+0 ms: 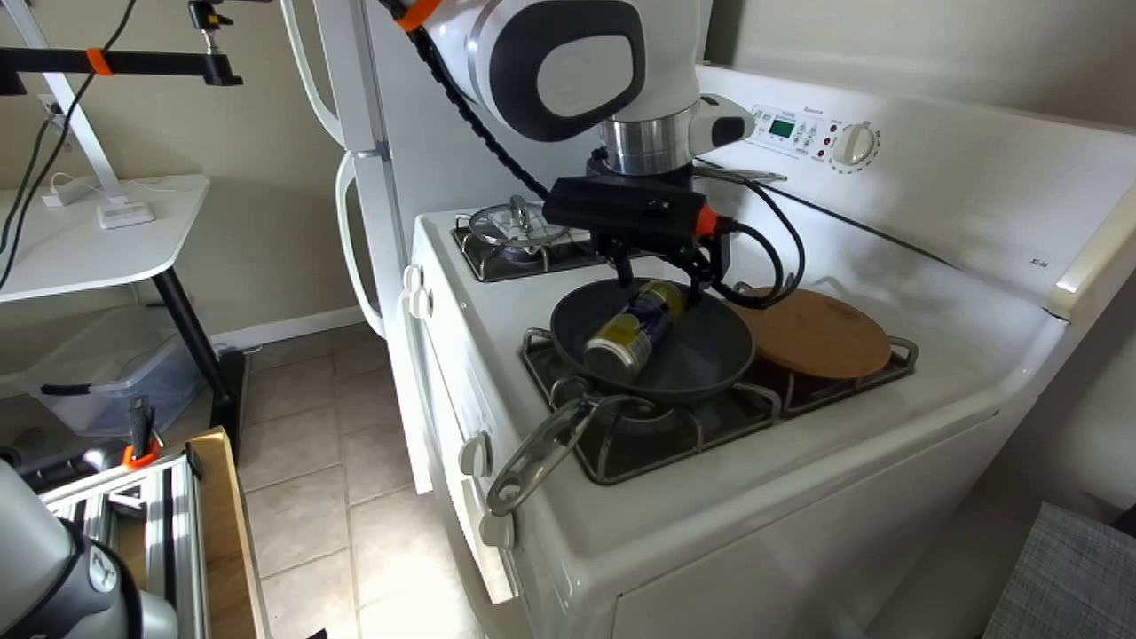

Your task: Move the can to the wooden mat on the top right stove plate

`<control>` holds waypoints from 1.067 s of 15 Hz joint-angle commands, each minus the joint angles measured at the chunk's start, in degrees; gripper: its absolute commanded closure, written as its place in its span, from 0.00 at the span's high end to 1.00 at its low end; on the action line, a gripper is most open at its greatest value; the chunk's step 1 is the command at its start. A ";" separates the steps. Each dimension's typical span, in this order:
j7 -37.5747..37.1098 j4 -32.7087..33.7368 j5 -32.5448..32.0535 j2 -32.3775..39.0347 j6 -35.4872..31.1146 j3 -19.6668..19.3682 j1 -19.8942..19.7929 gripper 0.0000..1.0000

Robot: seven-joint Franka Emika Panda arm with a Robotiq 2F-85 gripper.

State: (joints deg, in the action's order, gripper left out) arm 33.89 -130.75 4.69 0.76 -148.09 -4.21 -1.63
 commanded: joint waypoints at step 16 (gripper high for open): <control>13.36 1.26 7.84 2.18 3.22 0.19 -2.94 0.49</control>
State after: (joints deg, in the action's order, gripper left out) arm 48.05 -130.37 14.50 2.47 -146.01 -4.11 -3.94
